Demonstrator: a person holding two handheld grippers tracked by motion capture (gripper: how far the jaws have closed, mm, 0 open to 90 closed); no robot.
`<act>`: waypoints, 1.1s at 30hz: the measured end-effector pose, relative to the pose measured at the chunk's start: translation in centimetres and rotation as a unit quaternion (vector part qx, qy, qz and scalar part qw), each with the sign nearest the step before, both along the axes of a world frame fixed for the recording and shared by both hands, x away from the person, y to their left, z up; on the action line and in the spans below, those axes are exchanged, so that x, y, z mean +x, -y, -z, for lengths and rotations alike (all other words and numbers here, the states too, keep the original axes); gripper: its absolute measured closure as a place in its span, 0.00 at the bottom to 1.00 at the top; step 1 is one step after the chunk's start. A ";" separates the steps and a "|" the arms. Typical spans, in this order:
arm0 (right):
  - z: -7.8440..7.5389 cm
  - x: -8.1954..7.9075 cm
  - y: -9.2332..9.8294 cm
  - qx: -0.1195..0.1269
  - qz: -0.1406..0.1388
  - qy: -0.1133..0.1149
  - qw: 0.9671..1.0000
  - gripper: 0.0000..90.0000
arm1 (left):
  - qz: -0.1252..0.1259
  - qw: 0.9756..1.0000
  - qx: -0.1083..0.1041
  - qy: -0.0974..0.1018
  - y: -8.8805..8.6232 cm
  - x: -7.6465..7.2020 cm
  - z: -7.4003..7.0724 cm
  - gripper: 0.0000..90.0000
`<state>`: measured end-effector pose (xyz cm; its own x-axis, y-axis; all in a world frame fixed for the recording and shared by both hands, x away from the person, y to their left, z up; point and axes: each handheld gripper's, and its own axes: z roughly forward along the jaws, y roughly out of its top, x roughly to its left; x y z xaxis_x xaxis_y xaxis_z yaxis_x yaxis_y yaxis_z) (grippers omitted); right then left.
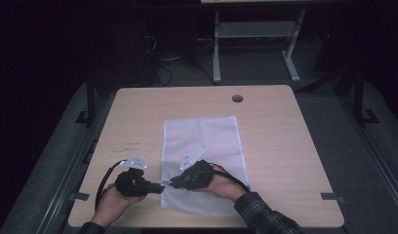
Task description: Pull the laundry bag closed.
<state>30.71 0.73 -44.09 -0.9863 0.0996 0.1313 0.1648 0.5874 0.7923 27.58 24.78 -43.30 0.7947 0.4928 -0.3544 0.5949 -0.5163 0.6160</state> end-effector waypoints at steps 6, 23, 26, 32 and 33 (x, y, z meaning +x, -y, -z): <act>0.0 -0.2 0.0 -0.008 -0.001 0.009 1.000 0.96 | -0.003 1.000 -0.005 -0.001 -0.2 0.0 -0.1 0.99; 0.0 -0.4 0.6 -0.023 -0.007 0.028 0.999 0.96 | -0.012 1.000 -0.010 -0.009 -0.8 0.0 -0.1 0.99; 0.1 -0.4 0.9 -0.023 -0.005 0.029 0.999 0.96 | -0.011 1.000 -0.010 -0.010 -0.8 0.0 -0.1 0.99; 0.2 -0.5 1.2 -0.024 -0.004 0.030 0.999 0.96 | -0.010 1.000 -0.010 -0.011 -0.7 0.0 -0.2 0.99; 0.2 -0.5 1.2 -0.024 -0.004 0.030 0.999 0.96 | -0.010 1.000 -0.010 -0.011 -0.7 0.0 -0.2 0.99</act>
